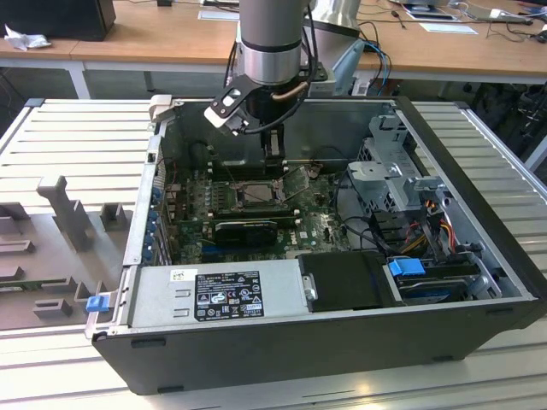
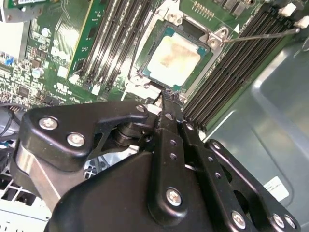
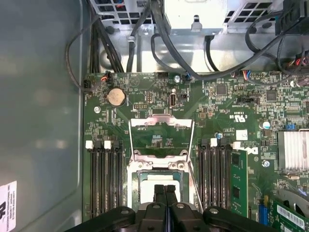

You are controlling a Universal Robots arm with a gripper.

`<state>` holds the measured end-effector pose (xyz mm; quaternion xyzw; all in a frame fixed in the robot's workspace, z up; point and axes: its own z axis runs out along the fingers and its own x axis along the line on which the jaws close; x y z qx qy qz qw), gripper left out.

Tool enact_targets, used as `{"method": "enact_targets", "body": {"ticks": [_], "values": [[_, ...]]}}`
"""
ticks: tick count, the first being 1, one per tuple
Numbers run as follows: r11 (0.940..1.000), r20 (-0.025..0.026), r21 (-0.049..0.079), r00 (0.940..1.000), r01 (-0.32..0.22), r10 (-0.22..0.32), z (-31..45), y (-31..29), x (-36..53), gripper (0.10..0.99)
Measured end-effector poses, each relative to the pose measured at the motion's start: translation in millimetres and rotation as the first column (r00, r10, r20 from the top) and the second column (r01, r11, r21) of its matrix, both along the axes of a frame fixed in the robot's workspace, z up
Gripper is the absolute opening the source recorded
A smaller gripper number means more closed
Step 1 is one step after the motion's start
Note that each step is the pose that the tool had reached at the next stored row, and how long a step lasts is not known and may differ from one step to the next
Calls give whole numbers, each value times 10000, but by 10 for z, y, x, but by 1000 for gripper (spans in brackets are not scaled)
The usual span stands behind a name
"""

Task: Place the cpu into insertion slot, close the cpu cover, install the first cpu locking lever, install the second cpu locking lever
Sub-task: 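Close the cpu cover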

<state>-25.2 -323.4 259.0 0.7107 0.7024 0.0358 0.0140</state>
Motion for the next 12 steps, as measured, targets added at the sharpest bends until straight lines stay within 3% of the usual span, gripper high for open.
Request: {"method": "enact_targets", "body": {"ticks": [7,9,10,12], "values": [[10000,1,1,10000,-1,1,57,0,35,106],[10000,0,0,10000,1,-1,109,0,41,106],[10000,1,4,10000,1,-1,111,1,78,106],[10000,-1,2,10000,-1,1,112,0,237,106]]}}
